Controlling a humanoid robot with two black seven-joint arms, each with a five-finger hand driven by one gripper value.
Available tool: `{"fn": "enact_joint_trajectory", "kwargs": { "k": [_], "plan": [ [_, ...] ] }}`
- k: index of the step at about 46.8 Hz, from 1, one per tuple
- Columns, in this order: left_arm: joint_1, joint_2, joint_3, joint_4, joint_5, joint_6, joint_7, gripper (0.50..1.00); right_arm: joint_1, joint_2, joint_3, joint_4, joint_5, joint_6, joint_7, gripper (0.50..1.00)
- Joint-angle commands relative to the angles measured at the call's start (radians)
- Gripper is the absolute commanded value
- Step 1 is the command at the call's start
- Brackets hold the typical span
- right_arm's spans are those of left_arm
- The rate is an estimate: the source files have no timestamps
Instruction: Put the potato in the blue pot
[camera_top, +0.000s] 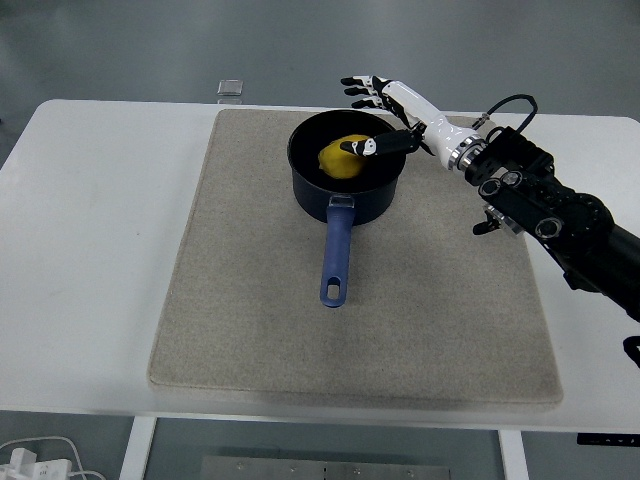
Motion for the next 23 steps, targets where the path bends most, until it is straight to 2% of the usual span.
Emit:
{"fn": "enact_joint_trajectory", "kwargs": {
  "k": [1,6,16,23],
  "plan": [
    [0.001,0.000,0.000,-0.001,0.000,0.000,0.000,0.999,0.001,-0.018,0.002,0.000,0.021,-0.001,0.000,0.924],
    [0.001,0.000,0.000,-0.001,0.000,0.000,0.000,0.999,0.018,-0.038,0.004,0.000,0.076,-0.001,0.000,0.924],
    [-0.001,0.000,0.000,-0.001,0.000,0.000,0.000,0.999,0.020,-0.082,0.002,0.000,0.303,0.005,0.002,0.924],
    [0.001,0.000,0.000,-0.001,0.000,0.000,0.000,0.999,0.012,-0.111,0.004,0.000,0.440,0.055,0.006,0.924]
  ]
}}
